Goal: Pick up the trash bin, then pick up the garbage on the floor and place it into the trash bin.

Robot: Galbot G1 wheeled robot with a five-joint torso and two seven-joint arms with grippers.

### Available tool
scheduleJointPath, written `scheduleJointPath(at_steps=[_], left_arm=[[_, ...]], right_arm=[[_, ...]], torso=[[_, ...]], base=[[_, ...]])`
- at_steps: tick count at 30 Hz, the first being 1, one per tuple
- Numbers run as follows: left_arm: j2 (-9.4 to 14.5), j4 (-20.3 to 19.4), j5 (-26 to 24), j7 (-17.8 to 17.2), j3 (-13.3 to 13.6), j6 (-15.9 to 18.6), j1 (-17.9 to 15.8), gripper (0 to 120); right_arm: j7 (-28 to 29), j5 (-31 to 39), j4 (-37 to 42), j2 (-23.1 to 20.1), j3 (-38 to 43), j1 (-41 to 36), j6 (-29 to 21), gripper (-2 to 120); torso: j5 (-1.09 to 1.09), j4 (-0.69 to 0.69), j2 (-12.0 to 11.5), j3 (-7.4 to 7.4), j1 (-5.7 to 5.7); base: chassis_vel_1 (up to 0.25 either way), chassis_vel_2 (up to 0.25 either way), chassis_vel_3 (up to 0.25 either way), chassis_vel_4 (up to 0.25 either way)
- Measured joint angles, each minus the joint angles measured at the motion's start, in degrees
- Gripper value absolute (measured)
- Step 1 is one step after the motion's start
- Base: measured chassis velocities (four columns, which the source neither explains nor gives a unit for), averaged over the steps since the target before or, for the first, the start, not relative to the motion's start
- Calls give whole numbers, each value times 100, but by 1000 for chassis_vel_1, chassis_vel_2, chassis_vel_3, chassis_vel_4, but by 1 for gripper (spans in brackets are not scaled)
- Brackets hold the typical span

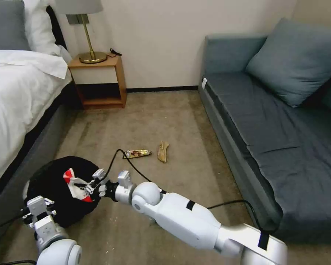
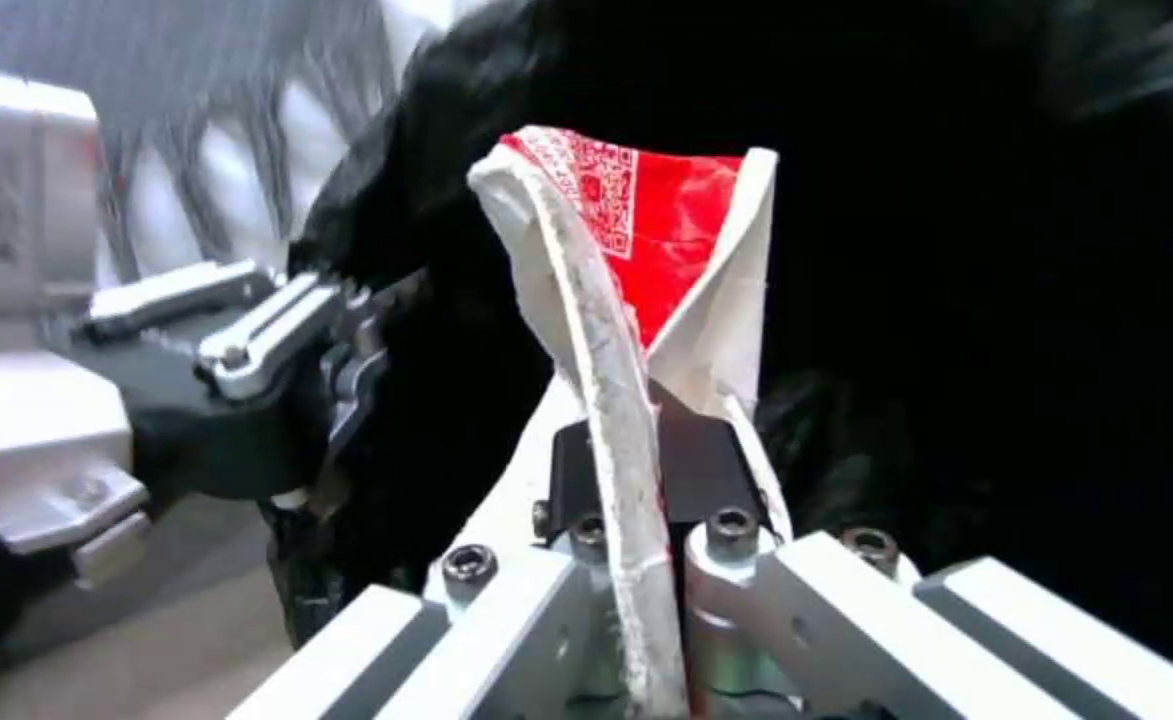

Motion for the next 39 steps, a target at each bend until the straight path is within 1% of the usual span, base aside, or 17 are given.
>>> scheduleJointPath(at_steps=[7, 10, 17, 19, 20, 22, 23, 24, 26, 27, 28, 29, 32, 33, 36, 37, 39], left_arm=[[31, -19, -127, 224, 120, -94, 35, 3], [6, -20, -140, 297, 164, -94, 75, 3], [-42, 25, -121, 337, 230, -96, 109, 3], [-53, 30, -109, 338, 246, -101, 109, 3], [-53, 30, -109, 338, 246, -101, 109, 3], [-55, 41, -100, 338, 247, -108, 106, 3], [-55, 51, -93, 337, 247, -109, 107, 3], [-55, 51, -93, 337, 247, -109, 107, 3], [-46, 37, -41, 342, 247, -88, 147, 3], [-40, 22, -16, 345, 249, -80, 170, 3], [-40, 22, -16, 345, 249, -80, 170, 3], [-34, 14, 0, 347, 249, -76, 178, 3], [-22, 4, 41, 348, 232, -67, 180, 3], [-22, 4, 41, 348, 232, -67, 180, 3], [-23, 3, 42, 348, 232, -65, 178, 3], [-23, 3, 42, 348, 232, -65, 178, 3], [-29, 20, 45, 347, 249, -67, 167, 3]], right_arm=[[-35, 39, -351, 29, -374, 294, 60, 0], [-7, 0, -561, 112, -395, 340, 119, 0], [66, -60, -644, 199, -345, 383, 164, 1], [75, -101, -646, 197, -310, 383, 186, 11], [75, -101, -646, 197, -310, 383, 186, 11], [77, -123, -638, 178, -293, 381, 193, 18], [80, -144, -630, 163, -277, 371, 200, 24], [80, -144, -630, 163, -277, 371, 200, 24], [90, -221, -633, 137, -257, 360, 232, 36], [90, -266, -637, 124, -243, 360, 247, 39], [90, -266, -637, 124, -243, 360, 247, 39], [90, -287, -641, 118, -234, 360, 255, 43], [92, -518, -698, 96, -152, 322, 340, 59], [92, -518, -698, 96, -152, 322, 340, 59], [104, -721, -718, 29, -76, 259, 414, 73], [104, -721, -718, 29, -76, 259, 414, 73], [114, -799, -680, -49, -59, 228, 430, 81]], torso=[[0, -1, 0, 0, 0], [0, -1, 0, 0, 0], [0, -1, 0, 0, 0], [1, -1, 0, 0, 0], [1, -1, 0, 0, 0], [1, -1, 0, 0, 0], [0, -1, 0, 0, 0], [0, -1, 0, 0, 0], [1, -1, 0, 0, 0], [1, -1, 0, 0, 0], [1, -1, 0, 0, 0], [1, 0, 0, 0, 0], [1, -1, 0, 0, 0], [1, -1, 0, 0, 0], [1, -1, 0, 0, 0], [1, -1, 0, 0, 0], [1, -1, 0, 0, 0]], base=[[0, 0, 0, 0], [0, 0, 0, 0], [0, 0, 0, 0], [0, 0, 0, 0], [0, 0, 0, 0], [0, 0, 0, 0], [0, 0, 0, 0], [0, 0, 0, 0], [0, 0, 0, 0], [0, 0, 0, 0], [0, 0, 0, 0], [0, 0, 0, 0], [0, 0, 0, 0], [0, 0, 0, 0], [0, 0, 0, 0], [0, 0, 0, 0], [0, 0, 0, 0]])
